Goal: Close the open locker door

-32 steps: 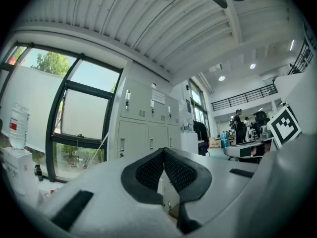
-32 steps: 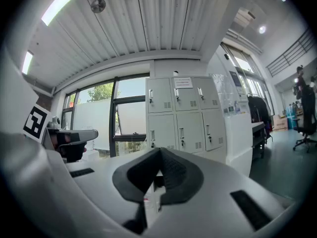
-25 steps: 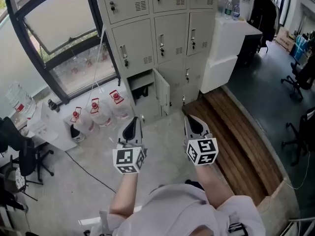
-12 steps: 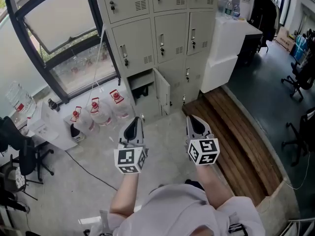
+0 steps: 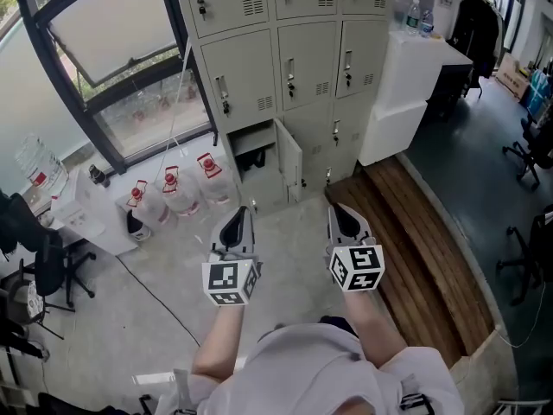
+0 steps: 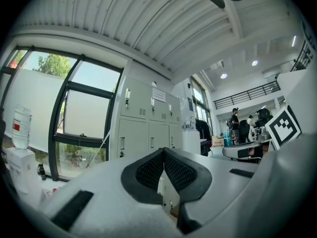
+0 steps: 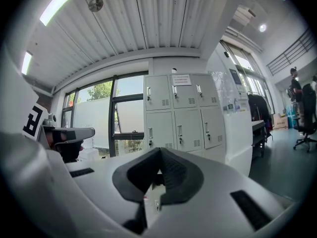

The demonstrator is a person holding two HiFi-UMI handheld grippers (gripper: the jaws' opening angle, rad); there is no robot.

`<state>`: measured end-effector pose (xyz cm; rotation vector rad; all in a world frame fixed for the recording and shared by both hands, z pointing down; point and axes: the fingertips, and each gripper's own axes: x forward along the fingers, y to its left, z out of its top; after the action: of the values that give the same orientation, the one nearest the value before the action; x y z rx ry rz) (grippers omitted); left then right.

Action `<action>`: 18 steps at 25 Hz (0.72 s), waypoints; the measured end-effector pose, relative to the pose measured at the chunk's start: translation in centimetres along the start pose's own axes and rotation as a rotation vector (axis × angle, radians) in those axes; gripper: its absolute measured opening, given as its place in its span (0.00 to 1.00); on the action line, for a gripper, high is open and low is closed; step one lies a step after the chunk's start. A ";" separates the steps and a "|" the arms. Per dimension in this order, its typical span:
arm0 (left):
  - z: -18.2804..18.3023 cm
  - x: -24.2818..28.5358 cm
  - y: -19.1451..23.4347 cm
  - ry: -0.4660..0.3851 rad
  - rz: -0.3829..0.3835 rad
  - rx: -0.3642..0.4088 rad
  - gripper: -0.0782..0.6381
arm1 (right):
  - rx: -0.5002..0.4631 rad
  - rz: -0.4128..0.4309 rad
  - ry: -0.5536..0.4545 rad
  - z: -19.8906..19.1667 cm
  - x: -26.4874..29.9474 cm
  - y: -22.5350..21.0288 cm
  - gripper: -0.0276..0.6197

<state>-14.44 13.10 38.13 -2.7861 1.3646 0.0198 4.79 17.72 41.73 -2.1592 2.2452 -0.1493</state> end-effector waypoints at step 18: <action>0.1 8.2 -4.9 0.003 0.108 0.025 0.12 | -0.003 0.112 0.031 0.4 4.3 -9.4 0.06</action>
<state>-5.58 9.65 37.98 -2.6907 1.5036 0.0016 14.05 13.06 42.33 -2.0395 2.3779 -0.1777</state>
